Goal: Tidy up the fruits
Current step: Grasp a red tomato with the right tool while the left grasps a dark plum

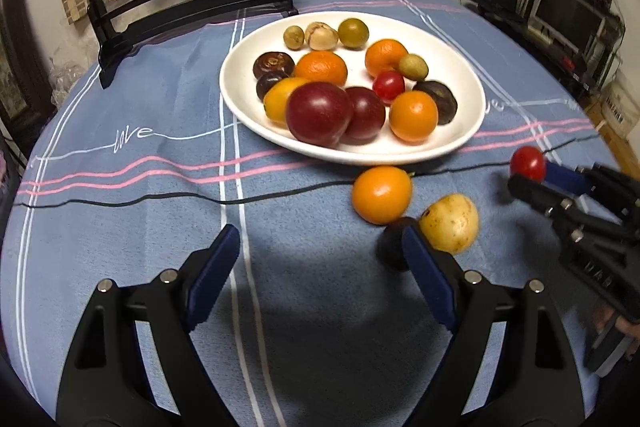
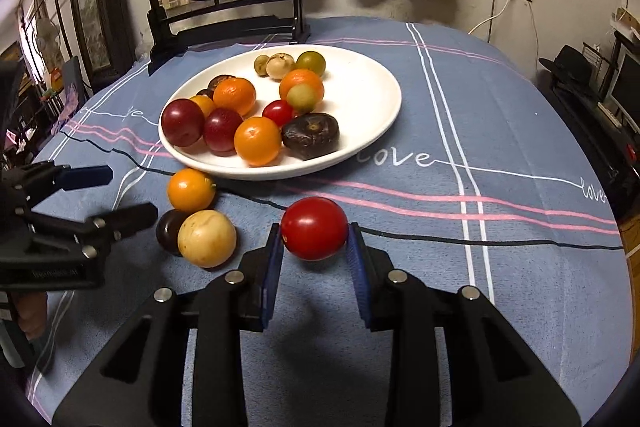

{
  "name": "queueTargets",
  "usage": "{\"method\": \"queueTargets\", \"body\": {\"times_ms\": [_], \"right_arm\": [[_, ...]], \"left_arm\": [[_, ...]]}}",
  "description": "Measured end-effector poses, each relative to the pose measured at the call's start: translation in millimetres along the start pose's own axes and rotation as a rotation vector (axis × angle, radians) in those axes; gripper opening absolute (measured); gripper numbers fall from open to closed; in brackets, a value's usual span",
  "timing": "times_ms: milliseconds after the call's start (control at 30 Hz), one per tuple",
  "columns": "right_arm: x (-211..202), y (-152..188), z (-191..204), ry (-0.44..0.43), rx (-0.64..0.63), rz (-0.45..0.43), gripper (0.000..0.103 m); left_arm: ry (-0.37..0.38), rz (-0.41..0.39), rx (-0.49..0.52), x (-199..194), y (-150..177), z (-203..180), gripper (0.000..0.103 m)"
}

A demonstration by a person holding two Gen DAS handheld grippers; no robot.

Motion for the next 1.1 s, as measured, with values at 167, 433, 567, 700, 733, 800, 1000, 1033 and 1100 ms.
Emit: {"method": "queueTargets", "body": {"times_ms": [167,433,567,700,733,800,1000,1033,1100], "right_arm": [[1,0,-1,-0.016,0.002,-0.001,0.032],[-13,-1,1,-0.047,-0.005,-0.045,0.032],[-17,-1,4,-0.059,-0.013,-0.057,0.032],[-18,0,10,-0.069,-0.034,-0.058,0.032],[-18,0,11,-0.072,-0.038,-0.057,0.033],[-18,0,12,-0.073,-0.042,-0.056,0.032],[-18,1,11,-0.074,-0.041,-0.051,0.032],[-17,1,10,-0.077,-0.04,-0.048,0.032],[-18,1,11,-0.08,-0.041,-0.047,0.032]], "left_arm": [[0.007,0.011,0.001,2,5,-1,0.085],[0.0,0.019,0.027,-5,10,-9,0.085],[0.011,0.017,0.023,-14,12,-8,0.085],[0.015,0.018,0.065,-17,20,-16,0.085],[0.019,0.024,0.076,-16,21,-19,0.085],[0.014,0.041,0.095,-9,22,-26,0.085],[-0.009,0.06,0.129,7,13,-38,0.078],[-0.011,0.059,0.131,9,12,-39,0.077],[-0.019,0.065,0.136,13,9,-42,0.071]]}}
Point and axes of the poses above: each gripper's, at about its wrist camera, not at the fingertips, and x roughly the way its jaws point, z to its left, y to its underside, the point moved 1 cm from there along x, roughly the way its jaws point, and after that the axes turned 3 degrees about -x, right-handed, at the moved point
